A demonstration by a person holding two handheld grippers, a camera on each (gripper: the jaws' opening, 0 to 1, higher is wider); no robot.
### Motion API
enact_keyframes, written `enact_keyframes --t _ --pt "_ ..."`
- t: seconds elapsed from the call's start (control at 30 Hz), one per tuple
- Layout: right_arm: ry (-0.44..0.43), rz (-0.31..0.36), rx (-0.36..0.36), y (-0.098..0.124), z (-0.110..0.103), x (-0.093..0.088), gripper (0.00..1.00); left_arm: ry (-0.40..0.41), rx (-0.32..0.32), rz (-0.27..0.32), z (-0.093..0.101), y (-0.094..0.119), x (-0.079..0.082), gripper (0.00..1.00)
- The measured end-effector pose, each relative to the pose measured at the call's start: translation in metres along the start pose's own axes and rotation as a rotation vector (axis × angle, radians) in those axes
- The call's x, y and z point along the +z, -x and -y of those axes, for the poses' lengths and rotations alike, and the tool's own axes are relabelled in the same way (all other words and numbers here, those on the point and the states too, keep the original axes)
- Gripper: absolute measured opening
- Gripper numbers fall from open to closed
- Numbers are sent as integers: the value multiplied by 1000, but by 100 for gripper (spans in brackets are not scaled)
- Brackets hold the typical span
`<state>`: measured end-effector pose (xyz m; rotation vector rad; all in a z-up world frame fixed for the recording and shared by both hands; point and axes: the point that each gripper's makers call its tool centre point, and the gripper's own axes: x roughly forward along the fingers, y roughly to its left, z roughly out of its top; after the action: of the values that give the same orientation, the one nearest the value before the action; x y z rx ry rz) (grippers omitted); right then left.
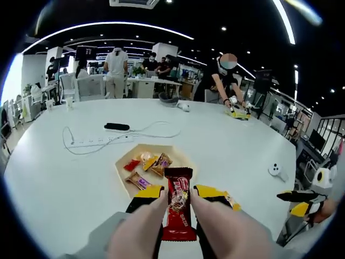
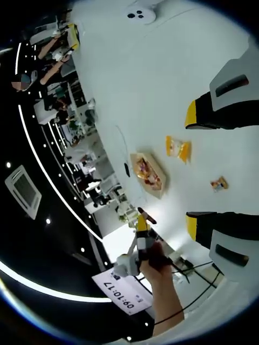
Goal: Place the target food into the container with the food tongs after gripping and lifting it, then release it inside without dropping or visibly crushing the food.
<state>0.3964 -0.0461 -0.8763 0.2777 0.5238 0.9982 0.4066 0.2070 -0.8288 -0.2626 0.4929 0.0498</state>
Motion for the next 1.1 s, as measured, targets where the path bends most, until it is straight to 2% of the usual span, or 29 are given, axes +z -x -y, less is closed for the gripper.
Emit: enact_keyframes --t 0.23,0.37,0.5,0.67,0.9,1.03,1.1 --pt "-40 22 -31 7 12 2 62 8 10 9 -4 -8 10 19" --pt "-26 16 -23 6 10 3 62 28 7 15 -4 -12 16 19" --pt "-14 12 -17 6 8 2 63 9 7 14 -5 -18 23 19" --pt "-36 29 -27 8 12 5 64 8 6 16 -4 -24 28 19" --pt "-37 32 -28 7 13 7 64 -68 3 -2 -8 -31 34 19" --pt "-32 33 -23 6 12 7 63 -168 8 -32 -14 -36 37 20" --pt "-27 34 -22 6 12 7 63 -162 4 -37 -16 -37 37 20"
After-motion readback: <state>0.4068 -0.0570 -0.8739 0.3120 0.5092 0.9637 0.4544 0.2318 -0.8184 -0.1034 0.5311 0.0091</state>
